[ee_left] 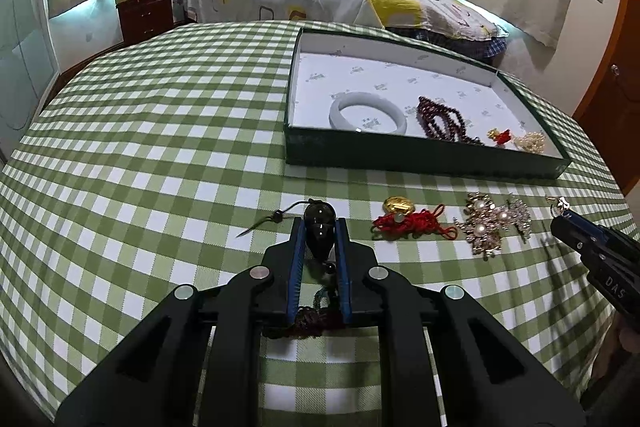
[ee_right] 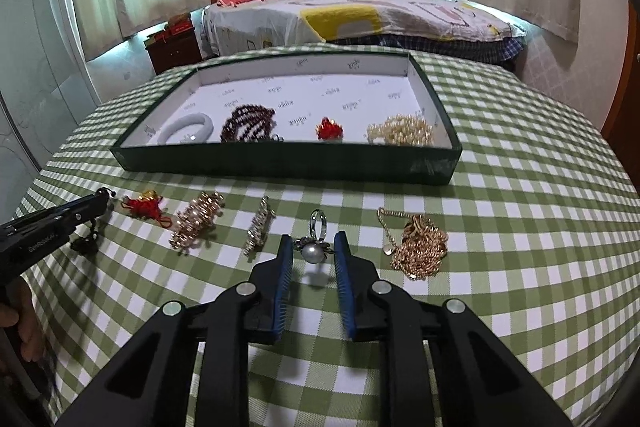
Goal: Organize jewelry
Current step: 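Carry the black pendant and pearl ring into the green box with both tools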
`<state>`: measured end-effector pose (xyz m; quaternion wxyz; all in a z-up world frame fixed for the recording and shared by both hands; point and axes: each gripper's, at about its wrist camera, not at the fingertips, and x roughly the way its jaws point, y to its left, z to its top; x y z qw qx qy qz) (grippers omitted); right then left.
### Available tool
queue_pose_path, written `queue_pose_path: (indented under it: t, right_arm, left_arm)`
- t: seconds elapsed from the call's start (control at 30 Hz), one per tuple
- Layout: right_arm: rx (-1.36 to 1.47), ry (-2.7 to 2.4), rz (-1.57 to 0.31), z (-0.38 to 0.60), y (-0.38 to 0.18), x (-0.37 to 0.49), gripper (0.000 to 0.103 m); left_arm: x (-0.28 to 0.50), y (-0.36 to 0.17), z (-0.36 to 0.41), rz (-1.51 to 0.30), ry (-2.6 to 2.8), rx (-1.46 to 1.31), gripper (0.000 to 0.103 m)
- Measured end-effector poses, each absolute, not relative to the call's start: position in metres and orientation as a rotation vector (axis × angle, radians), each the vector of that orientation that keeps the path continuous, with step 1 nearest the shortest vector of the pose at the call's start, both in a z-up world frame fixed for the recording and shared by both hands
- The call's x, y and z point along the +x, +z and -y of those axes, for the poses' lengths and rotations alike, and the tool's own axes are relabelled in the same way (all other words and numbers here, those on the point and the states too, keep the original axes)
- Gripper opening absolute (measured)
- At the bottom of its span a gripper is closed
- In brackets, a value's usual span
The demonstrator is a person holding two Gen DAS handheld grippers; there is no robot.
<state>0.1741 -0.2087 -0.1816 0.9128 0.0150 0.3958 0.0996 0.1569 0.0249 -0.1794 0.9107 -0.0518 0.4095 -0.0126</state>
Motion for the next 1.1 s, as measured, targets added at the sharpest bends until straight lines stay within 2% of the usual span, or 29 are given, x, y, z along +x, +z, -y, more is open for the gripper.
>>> queue_pose_path:
  t: [0.63, 0.87, 1.1]
  right_arm:
    - [0.051, 0.246, -0.654, 0.211, -0.116, 0.176, 0.022]
    - [0.044, 0.254, -0.580, 0.213, -0.091, 0.208, 0.022]
    - [0.043, 0.244, -0.548, 0.218, -0.089, 0.249, 0.022]
  left_arm:
    - [0.165, -0.107, -0.006, -0.688, -0.112, -0.104, 0.015]
    - [0.203, -0.083, 0.011, -0.622, -0.153, -0.067, 0.015]
    - [0.261, -0.091, 0.016, -0.647, -0.162, -0.084, 0.015]
